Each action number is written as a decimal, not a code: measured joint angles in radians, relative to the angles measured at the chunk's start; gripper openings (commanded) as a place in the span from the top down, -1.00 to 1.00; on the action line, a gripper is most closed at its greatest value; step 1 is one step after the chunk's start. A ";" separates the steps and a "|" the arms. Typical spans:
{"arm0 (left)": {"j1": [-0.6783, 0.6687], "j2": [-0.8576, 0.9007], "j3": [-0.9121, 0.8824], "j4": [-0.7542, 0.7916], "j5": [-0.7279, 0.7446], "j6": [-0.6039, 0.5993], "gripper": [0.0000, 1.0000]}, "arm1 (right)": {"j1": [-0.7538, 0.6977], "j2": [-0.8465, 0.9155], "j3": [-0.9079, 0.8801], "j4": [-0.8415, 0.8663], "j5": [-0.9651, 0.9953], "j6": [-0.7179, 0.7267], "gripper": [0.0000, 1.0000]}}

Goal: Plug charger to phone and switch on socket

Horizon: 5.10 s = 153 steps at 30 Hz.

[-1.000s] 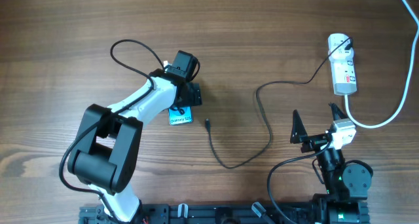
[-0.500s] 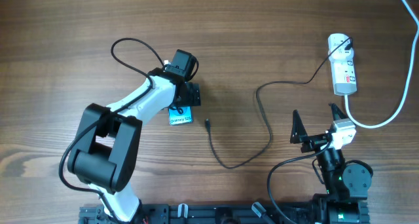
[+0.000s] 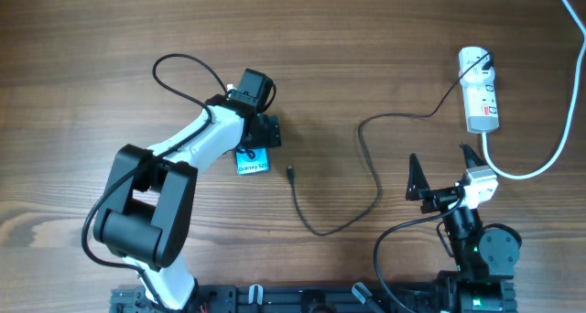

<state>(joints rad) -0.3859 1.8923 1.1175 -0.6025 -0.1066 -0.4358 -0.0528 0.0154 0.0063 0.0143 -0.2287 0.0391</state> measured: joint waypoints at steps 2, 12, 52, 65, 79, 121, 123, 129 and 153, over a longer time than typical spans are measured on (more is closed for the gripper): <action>0.000 0.000 0.000 0.000 0.000 0.000 -0.84 | 0.000 0.000 0.000 0.000 0.000 0.000 -0.99; 0.008 0.000 -0.001 -0.002 -0.002 -0.011 -0.64 | 0.000 0.000 0.000 0.000 0.000 0.000 -0.99; 0.063 -0.014 0.012 -0.056 0.124 -0.068 -0.80 | 0.000 0.000 0.000 0.000 0.000 0.000 -1.00; 0.033 -0.019 0.007 -0.052 0.104 -0.105 -0.95 | 0.000 0.000 0.000 0.000 0.000 0.000 -1.00; -0.012 -0.006 0.001 -0.070 0.010 -0.172 -0.57 | 0.000 0.000 0.000 0.000 0.000 0.000 -0.99; 0.411 -0.055 -0.016 -0.108 1.194 0.199 -0.46 | 0.000 0.747 0.896 -0.859 -0.368 0.181 -0.99; 0.404 -0.055 -0.016 -0.116 1.199 0.198 -0.46 | 0.000 0.881 0.987 -0.943 -0.388 0.177 -0.99; 0.328 -0.055 -0.016 -0.116 1.205 0.195 -0.47 | 0.014 1.182 1.029 -0.951 -0.632 0.169 -0.25; 0.119 -0.055 -0.016 -0.116 1.194 0.161 -0.49 | 0.618 1.288 1.023 -0.775 -0.229 0.587 -0.99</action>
<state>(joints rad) -0.2668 1.8378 1.1019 -0.7181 1.0874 -0.2749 0.5648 1.3037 1.0290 -0.7605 -0.4580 0.6266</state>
